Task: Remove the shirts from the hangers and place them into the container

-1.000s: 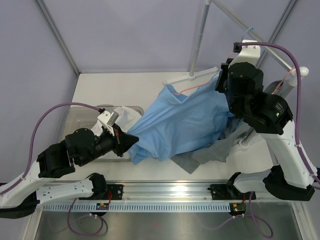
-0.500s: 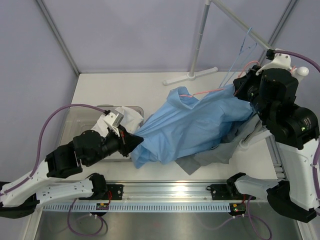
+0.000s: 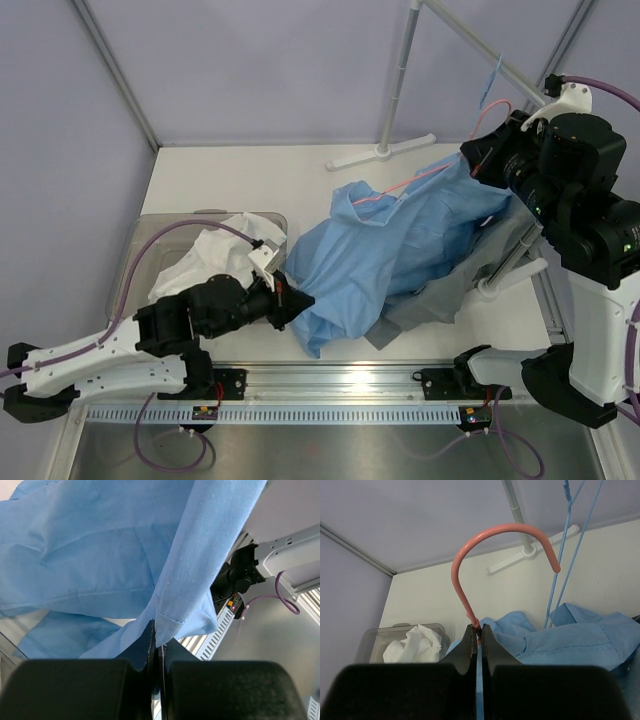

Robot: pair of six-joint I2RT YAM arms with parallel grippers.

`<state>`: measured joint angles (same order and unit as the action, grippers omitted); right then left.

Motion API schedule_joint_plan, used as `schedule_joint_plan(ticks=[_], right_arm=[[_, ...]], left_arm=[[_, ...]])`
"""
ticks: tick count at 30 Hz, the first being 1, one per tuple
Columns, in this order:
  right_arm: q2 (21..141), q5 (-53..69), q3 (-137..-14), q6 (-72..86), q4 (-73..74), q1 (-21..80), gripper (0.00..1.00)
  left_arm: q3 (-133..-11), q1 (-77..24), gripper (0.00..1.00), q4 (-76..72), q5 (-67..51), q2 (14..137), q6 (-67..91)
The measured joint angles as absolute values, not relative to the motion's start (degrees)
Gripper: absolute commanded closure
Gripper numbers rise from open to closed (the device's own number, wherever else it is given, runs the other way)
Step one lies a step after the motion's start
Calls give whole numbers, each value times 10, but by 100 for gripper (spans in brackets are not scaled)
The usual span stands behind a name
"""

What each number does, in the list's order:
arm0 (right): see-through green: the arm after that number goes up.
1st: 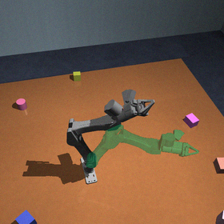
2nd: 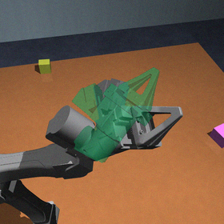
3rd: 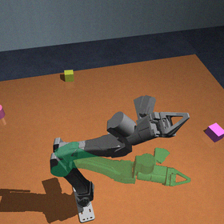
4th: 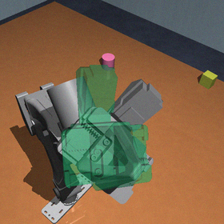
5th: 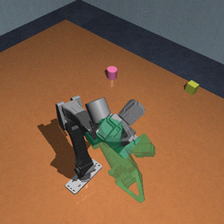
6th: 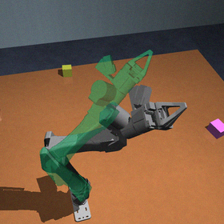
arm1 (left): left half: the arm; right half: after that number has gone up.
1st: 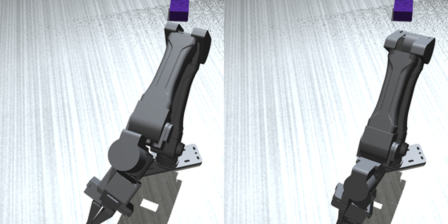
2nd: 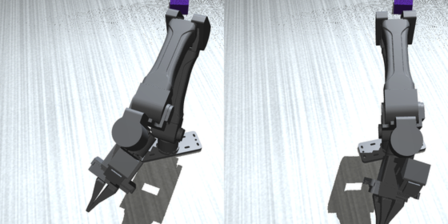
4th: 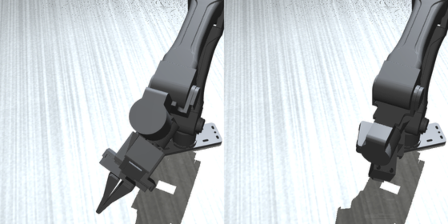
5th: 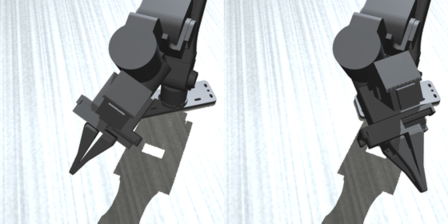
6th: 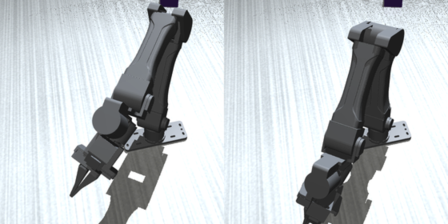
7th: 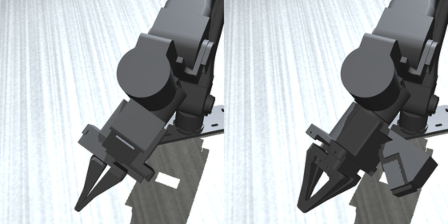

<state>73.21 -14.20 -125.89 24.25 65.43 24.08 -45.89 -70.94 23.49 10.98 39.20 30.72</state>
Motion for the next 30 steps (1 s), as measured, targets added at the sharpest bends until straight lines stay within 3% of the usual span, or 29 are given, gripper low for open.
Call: schedule_joint_plan(ticks=[2, 4, 6, 7, 8, 11, 21, 23, 24, 26, 30], right_arm=[[727, -138, -1255, 238, 654, 239, 100], [718, -138, -1242, 232, 647, 236, 100], [704, -138, -1217, 224, 631, 232, 100], [697, -138, -1204, 219, 622, 231, 100], [692, -138, -1195, 215, 616, 231, 100], [675, -124, -1164, 194, 593, 230, 100], [630, -74, -1112, 146, 576, 229, 100], [624, -61, -1112, 142, 575, 229, 100], [621, -56, -1111, 140, 575, 229, 100], [614, -49, -1110, 138, 572, 229, 100], [609, -48, -1113, 133, 576, 229, 100]], left_arm=[[-470, -717, 96, 242, 118, 398, 301], [-496, -719, 75, 263, 128, 404, 287], [-548, -719, 67, 301, 138, 422, 267], [-578, -719, 53, 316, 142, 434, 258], [-606, -719, 47, 329, 144, 445, 249], [-700, -720, 39, 349, 151, 488, 220], [-886, -720, 32, 409, 173, 609, 135], [-906, -720, 36, 420, 181, 629, 124], [-911, -720, 63, 421, 183, 635, 121], [-916, -720, 99, 424, 189, 648, 120], [-913, -720, 100, 434, 209, 658, 116]])
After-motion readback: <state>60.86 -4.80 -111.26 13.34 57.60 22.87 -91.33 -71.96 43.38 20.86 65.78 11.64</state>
